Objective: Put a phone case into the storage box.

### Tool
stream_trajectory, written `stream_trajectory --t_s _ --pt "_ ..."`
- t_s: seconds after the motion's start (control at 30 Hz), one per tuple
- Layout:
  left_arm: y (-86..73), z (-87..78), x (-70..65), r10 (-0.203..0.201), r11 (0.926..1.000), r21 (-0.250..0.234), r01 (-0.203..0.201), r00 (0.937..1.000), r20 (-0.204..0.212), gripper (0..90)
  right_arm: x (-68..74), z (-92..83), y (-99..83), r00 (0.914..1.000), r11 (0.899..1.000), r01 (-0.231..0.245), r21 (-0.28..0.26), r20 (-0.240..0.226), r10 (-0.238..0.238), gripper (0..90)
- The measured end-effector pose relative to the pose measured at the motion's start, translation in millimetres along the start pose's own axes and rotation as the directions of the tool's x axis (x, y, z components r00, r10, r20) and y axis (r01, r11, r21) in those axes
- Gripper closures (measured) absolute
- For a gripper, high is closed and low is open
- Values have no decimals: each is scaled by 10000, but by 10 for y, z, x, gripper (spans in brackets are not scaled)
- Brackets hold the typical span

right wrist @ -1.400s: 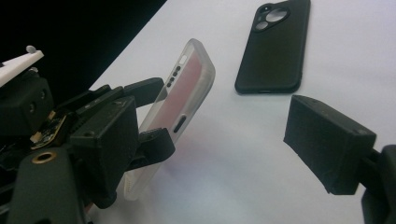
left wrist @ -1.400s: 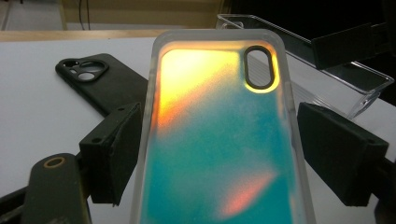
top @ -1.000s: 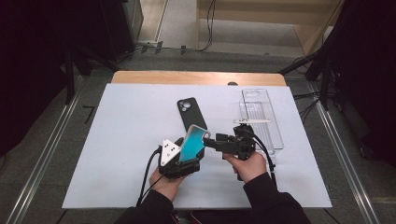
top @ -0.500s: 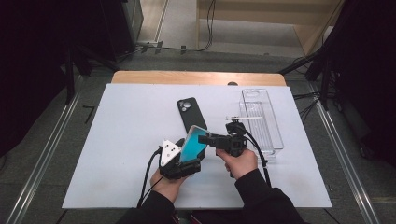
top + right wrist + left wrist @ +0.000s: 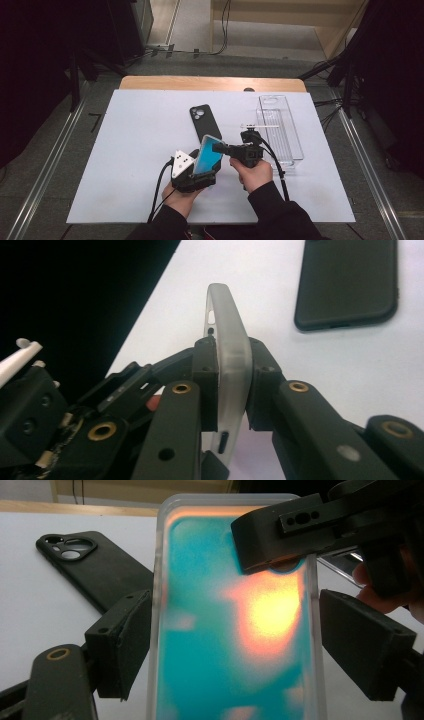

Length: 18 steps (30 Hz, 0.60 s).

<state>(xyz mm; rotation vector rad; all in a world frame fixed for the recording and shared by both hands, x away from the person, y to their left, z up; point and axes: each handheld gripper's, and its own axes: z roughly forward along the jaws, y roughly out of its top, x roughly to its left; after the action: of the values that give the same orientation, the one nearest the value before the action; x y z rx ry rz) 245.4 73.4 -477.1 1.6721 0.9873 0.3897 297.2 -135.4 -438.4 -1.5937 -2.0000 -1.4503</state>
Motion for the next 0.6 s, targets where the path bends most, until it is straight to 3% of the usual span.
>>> stream_trajectory --t_s 0.2,0.33,0.4,0.6 --pt "8 -3 9 -78 9999 -116 80 9998 207 173 11 -26 8 9999 10000 -47 -25 -91 47 769" --pt "39 -2 29 -199 9997 160 192 9988 447 170 21 -36 12 10000 10000 49 -19 -83 -49 770" --pt "67 -6 56 -538 9980 370 510 9954 789 154 37 -54 17 9999 10000 79 -44 -81 -79 773" --pt "131 -36 74 -631 9956 746 563 9937 930 138 32 -121 55 9991 9989 418 -229 114 -416 775"
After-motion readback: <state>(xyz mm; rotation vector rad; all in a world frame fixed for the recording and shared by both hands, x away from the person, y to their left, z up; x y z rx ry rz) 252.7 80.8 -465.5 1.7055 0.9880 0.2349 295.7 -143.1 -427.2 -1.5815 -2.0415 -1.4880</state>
